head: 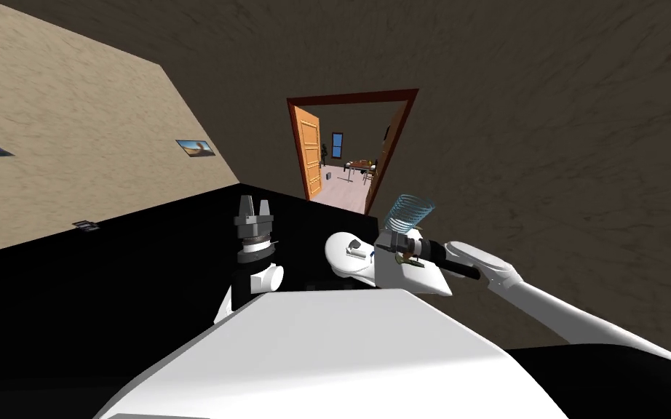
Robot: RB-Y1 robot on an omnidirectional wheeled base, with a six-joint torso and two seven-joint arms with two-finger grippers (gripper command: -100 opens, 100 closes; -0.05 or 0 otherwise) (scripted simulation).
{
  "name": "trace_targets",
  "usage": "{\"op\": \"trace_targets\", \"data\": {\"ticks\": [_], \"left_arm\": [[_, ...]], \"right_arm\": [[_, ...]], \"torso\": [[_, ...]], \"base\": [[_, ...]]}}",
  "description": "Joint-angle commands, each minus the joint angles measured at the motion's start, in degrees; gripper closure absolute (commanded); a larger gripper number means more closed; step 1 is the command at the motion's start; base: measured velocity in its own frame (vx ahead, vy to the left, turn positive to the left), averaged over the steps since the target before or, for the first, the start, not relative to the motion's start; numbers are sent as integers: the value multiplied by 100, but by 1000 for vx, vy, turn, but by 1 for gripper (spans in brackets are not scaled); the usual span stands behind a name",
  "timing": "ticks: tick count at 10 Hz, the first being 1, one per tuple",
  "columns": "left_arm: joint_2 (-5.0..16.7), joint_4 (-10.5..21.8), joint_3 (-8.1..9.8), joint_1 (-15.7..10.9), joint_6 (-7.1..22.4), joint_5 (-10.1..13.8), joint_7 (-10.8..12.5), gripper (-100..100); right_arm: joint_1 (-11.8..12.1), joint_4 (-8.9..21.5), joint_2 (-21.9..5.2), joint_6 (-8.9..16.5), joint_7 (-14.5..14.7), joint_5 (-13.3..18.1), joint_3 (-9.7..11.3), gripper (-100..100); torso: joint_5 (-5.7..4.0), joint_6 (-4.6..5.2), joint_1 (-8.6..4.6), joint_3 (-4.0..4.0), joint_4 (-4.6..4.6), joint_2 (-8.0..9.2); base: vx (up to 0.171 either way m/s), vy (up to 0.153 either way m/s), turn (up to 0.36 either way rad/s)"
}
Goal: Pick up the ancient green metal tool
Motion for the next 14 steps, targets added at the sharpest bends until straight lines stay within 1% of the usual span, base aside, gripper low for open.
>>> {"op": "trace_targets", "data": {"ticks": [1, 2, 3, 4, 5, 6, 7, 8, 9, 10, 11, 12, 13, 14], "left_arm": [[0, 0, 0, 0, 0, 0, 0, 0], [0, 0, 0, -1, 0, 0, 0, 0], [0, 0, 0, 0, 0, 0, 0, 0], [0, 0, 0, 0, 0, 0, 0, 0], [0, 0, 0, 0, 0, 0, 0, 0], [0, 0, 0, 0, 0, 0, 0, 0], [0, 0, 0, 0, 0, 0, 0, 0], [0, 0, 0, 0, 0, 0, 0, 0], [0, 0, 0, 0, 0, 0, 0, 0], [0, 0, 0, 0, 0, 0, 0, 0], [0, 0, 0, 0, 0, 0, 0, 0], [0, 0, 0, 0, 0, 0, 0, 0], [0, 0, 0, 0, 0, 0, 0, 0], [0, 0, 0, 0, 0, 0, 0, 0]], "right_arm": [[98, 242, -286, -42, 14, 156, 110, -100], [98, 242, -392, -42, 14, 156, 110, -100], [139, 490, -631, -93, -7, 286, 229, -100], [139, 490, -694, -93, -7, 286, 229, -100], [186, 678, -910, -142, -33, 414, 356, -100], [186, 739, -981, -142, -33, 414, 356, -100], [239, 976, -1199, -191, -62, 538, 488, -100], [239, 986, -1253, -191, -62, 538, 488, -100], [297, 1228, -1435, -237, -95, 659, 625, -100], [297, 1228, -1507, -237, -95, 659, 625, -100], [360, 1465, -1734, -283, -129, 775, 764, -100], [427, 1624, -1907, -325, -165, 887, 906, -100], [427, 1692, -1959, -325, -165, 887, 906, -100], [496, 1909, -2147, -365, -202, 993, 1047, -100]], "torso": [[0, 0, 0, 0, 0, 0], [1, -3, 3, 0, 0, 1], [0, 0, 1, 1, 0, 1], [0, -2, 2, 1, 0, 2], [-1, -1, 0, 1, 0, 2], [0, -3, 2, 0, 0, 1], [-1, -1, -1, 0, 0, 0], [-1, -2, 0, 1, 0, 2], [-1, 0, -1, 1, 1, 2], [0, -2, 0, 1, 0, 1], [-1, 1, -1, 1, 1, 2], [0, 0, 2, 2, 1, 4], [0, -3, 6, 1, 0, 2], [0, 2, 3, 1, 1, 2]], "base": [[-9, 29, 134], [-8, 20, 66], [-10, 22, 105], [-10, 18, 98], [-9, 24, 148], [-6, 17, 83], [-9, 25, 160], [-9, 17, 60], [-7, 21, 137], [-7, 14, 67], [-14, 26, 113], [-12, 37, 186], [-7, 25, 78], [-11, 21, 132]]}}
